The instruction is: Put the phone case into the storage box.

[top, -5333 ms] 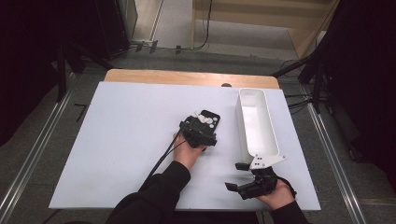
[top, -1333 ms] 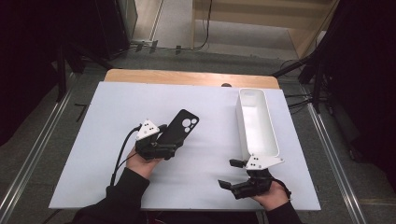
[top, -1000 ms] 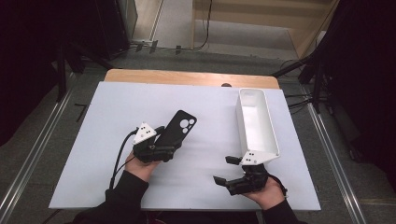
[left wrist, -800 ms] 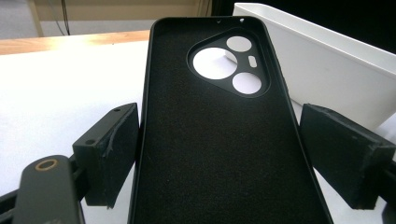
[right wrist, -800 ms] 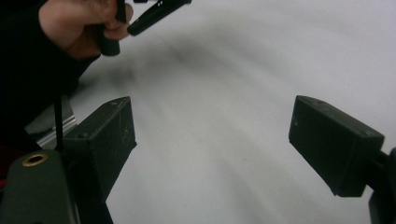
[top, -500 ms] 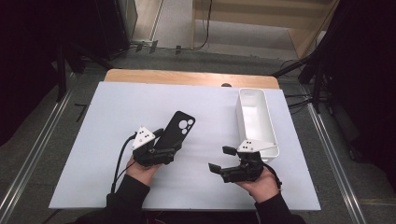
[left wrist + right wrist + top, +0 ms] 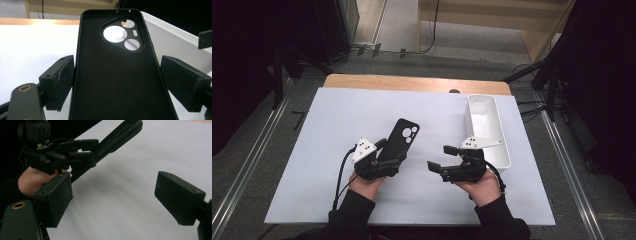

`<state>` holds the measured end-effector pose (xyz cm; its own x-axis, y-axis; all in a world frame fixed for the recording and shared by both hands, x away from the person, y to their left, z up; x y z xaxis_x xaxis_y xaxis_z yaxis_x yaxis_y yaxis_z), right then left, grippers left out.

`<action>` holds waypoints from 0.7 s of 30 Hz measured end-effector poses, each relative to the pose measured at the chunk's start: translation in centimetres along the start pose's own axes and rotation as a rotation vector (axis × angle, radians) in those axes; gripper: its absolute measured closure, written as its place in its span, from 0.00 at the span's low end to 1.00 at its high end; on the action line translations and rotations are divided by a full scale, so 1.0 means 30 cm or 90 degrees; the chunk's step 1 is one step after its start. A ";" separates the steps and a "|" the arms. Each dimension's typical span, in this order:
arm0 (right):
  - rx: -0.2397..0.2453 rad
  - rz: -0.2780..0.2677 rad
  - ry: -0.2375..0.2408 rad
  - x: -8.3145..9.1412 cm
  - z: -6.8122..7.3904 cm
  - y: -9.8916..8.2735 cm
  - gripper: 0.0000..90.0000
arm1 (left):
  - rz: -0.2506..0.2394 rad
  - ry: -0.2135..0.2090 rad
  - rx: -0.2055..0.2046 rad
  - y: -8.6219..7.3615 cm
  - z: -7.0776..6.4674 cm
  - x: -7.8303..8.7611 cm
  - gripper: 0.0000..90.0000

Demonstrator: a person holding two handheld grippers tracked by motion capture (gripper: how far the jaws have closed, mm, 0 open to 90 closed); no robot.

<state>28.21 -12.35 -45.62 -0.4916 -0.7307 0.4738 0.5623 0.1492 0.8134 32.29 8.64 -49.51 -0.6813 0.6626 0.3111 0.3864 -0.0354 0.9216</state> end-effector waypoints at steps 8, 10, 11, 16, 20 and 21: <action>-0.014 0.002 0.002 -0.027 -0.004 0.029 0.15 | -0.019 0.016 -0.007 -0.005 -0.004 0.008 0.15; -0.017 0.005 0.001 -0.030 -0.006 0.036 0.15 | -0.019 0.016 -0.008 -0.008 -0.005 0.007 0.15; -0.023 0.003 0.001 -0.031 -0.007 0.040 0.15 | -0.019 0.016 -0.008 -0.008 -0.005 0.007 0.15; -0.035 -0.003 0.003 -0.035 -0.015 0.058 0.15 | -0.032 0.031 -0.011 -0.010 -0.013 0.007 0.15; -0.043 -0.002 0.006 -0.042 -0.019 0.071 0.15 | -0.040 0.032 -0.006 -0.007 -0.019 0.012 0.15; -0.047 -0.002 0.007 -0.044 -0.019 0.073 0.15 | -0.042 0.032 -0.005 -0.008 -0.021 0.011 0.15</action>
<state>30.47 -11.43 -44.65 -0.4870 -0.7379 0.4672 0.6080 0.0976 0.7879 31.59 8.39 -49.47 -0.7354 0.6255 0.2605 0.3347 0.0011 0.9423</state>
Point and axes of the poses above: each handheld gripper's, and its own axes: x roughly backward along the jaws, y roughly out of its top, z roughly to its left, the point moved 6 cm from there along -x, roughly forward along the jaws
